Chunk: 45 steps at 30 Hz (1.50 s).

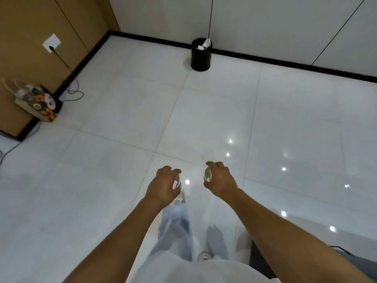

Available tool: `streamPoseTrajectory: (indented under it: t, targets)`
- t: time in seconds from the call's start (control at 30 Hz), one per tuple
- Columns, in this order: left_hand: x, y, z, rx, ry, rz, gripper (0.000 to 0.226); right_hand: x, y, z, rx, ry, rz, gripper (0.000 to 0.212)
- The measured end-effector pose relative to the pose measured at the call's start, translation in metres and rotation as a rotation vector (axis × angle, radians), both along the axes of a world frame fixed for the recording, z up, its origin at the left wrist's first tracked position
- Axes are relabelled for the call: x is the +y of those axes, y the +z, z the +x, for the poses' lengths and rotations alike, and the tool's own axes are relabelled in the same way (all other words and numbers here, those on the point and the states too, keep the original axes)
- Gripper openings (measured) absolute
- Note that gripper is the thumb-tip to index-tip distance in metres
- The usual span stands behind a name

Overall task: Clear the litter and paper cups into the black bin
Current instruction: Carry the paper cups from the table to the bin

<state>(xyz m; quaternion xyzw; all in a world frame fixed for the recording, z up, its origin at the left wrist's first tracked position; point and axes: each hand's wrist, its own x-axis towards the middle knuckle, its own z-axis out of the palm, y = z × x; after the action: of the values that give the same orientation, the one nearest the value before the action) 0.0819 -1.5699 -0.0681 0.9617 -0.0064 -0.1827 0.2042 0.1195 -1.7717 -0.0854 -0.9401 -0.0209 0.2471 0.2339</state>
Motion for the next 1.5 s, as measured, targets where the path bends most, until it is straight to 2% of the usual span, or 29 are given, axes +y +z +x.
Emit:
streamPoseTrajectory:
  t: [0.3, 0.53, 0.9, 1.1, 1.5]
  targets:
    - [0.062, 0.022, 0.232, -0.011, -0.111, 0.029, 0.050, 0.051, 0.015, 0.191, 0.010, -0.137, 0.038, 0.060]
    - [0.049, 0.016, 0.403, 0.016, -0.181, 0.019, 0.053, 0.038, 0.008, 0.343, 0.044, -0.196, 0.003, 0.067]
    - [0.013, 0.003, 0.667, 0.017, -0.103, -0.024, 0.054, 0.001, 0.010, 0.626, 0.026, -0.161, -0.019, 0.067]
    - [0.028, -0.003, 0.790, 0.034, -0.077, -0.019, 0.054, 0.019, 0.012, 0.760, 0.035, -0.170, 0.008, 0.068]
    - [0.078, -0.007, 1.079, 0.017, -0.201, -0.016, 0.052, 0.073, -0.007, 1.003, 0.099, -0.308, 0.047, 0.070]
